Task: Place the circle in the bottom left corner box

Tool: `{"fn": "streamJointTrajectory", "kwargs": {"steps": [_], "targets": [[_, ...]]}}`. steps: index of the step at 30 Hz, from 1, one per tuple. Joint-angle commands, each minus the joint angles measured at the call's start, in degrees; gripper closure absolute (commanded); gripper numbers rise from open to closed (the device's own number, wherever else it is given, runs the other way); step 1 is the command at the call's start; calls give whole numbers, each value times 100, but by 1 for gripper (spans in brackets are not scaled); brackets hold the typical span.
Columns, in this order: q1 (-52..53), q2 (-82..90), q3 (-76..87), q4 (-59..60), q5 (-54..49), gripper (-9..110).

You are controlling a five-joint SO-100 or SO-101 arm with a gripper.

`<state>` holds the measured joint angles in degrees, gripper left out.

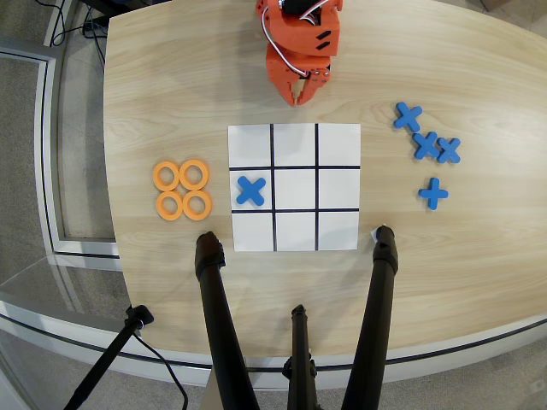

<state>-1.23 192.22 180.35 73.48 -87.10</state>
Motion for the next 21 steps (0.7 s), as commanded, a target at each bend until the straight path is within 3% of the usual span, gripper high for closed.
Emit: {"fn": "streamJointTrajectory", "kwargs": {"steps": [1, 12, 21], "targets": [[185, -352, -237, -299, -62, 98], [299, -835, -809, -220, -62, 95], [1107, -4113, -3683, -536, -26, 91]]}}
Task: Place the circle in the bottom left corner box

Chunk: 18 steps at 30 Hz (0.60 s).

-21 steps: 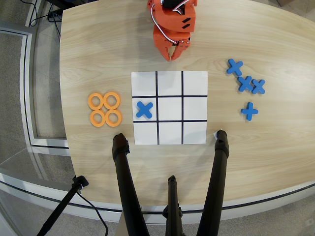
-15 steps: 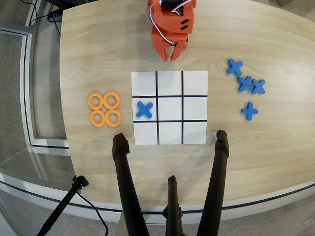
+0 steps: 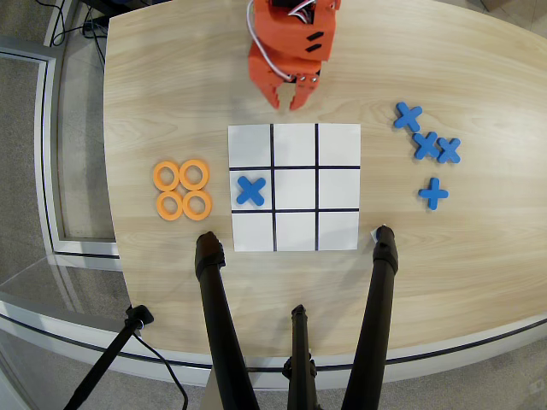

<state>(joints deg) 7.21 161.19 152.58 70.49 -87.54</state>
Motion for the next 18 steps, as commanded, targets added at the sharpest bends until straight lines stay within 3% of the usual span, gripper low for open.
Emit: {"fn": "streamJointTrajectory", "kwargs": {"steps": [1, 9, 18], "targets": [[378, -1380, -1116, -439, 18, 89], [1248, -3964, -2127, -2285, -97, 88], [1916, -5739, -3656, -2461, -237, 86]]}}
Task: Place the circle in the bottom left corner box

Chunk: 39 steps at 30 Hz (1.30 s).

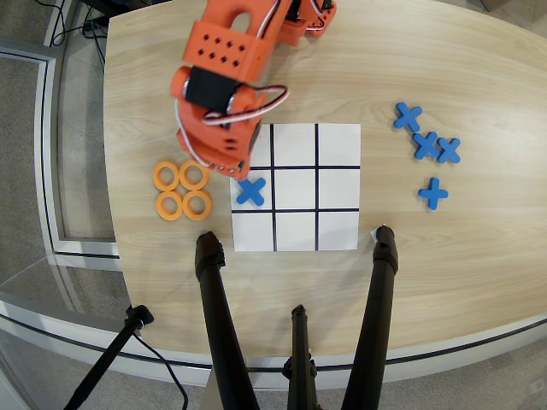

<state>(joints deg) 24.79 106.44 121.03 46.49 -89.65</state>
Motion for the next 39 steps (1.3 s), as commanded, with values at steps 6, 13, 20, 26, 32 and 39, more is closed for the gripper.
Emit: {"fn": "streamJointTrajectory", "kwargs": {"steps": [6, 13, 20, 26, 32, 39], "targets": [[431, -949, -923, -325, -79, 86], [519, -1441, -888, -624, -141, 86], [580, -1705, -940, -800, -202, 86], [659, -1951, -1028, -1011, -290, 86], [765, -2118, -1055, -1028, -413, 86], [826, -2276, -1028, -1063, -483, 86]]}}
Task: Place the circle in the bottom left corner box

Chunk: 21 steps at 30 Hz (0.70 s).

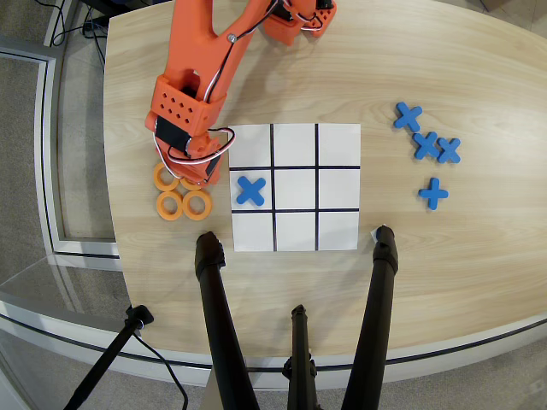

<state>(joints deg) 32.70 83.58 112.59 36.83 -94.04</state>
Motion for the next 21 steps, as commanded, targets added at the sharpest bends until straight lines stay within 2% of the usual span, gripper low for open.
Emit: {"fn": "streamJointTrajectory", "kwargs": {"steps": [1, 13, 21], "targets": [[35, -18, -167, -123, -44, 86], [-26, -272, -79, -211, -53, 86], [352, 53, 158, 773, -668, 86]]}}
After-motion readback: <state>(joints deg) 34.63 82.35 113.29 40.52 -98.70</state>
